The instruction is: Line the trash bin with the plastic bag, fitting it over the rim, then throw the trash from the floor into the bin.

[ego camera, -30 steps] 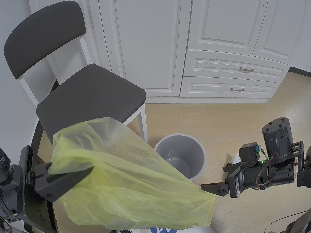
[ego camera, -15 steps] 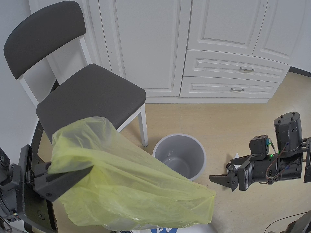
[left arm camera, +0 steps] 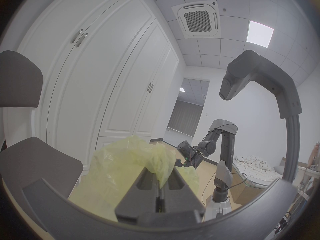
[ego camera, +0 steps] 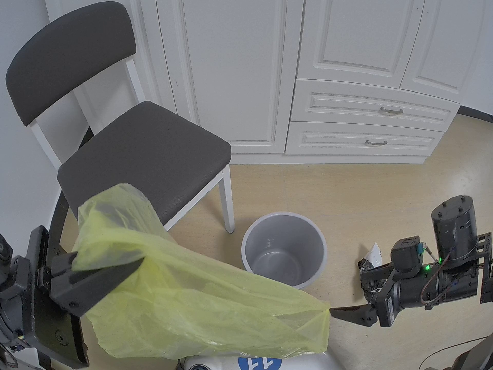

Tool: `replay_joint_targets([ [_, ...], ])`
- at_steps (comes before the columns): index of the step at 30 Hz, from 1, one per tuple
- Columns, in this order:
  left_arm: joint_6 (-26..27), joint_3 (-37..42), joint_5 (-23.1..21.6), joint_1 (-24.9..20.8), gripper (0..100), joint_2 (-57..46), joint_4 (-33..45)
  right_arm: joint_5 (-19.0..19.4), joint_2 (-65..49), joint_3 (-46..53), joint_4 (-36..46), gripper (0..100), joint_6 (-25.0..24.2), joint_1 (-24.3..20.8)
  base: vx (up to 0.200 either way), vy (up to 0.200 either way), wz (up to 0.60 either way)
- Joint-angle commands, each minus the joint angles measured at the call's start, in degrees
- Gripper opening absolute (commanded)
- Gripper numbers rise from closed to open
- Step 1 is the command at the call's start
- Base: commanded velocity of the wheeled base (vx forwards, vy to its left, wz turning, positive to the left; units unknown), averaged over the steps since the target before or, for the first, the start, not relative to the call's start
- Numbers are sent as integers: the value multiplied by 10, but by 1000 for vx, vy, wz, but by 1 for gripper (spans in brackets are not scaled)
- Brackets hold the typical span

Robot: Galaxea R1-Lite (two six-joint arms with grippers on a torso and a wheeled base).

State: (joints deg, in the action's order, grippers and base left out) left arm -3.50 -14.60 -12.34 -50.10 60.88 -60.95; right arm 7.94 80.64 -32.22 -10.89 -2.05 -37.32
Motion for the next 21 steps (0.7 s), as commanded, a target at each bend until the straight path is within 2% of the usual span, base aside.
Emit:
replay_joint_targets([
  [1, -1, -2, -1, 0, 0, -8, 0, 1, 41, 6, -2, 100, 1, -19, 0, 0, 0],
  [6, 0, -2, -2, 0, 0, -18, 0, -1, 72, 2, -5, 100, -7, -33, 0, 0, 0],
  [16, 0, 0, -4, -1, 0, -29, -1, -3, 117, 10, -100, 100, -58, -31, 0, 0, 0],
  [21, -4, 5, -18, -1, 0, -29, -41, 0, 131, 6, -113, 100, -70, -23, 0, 0, 0],
])
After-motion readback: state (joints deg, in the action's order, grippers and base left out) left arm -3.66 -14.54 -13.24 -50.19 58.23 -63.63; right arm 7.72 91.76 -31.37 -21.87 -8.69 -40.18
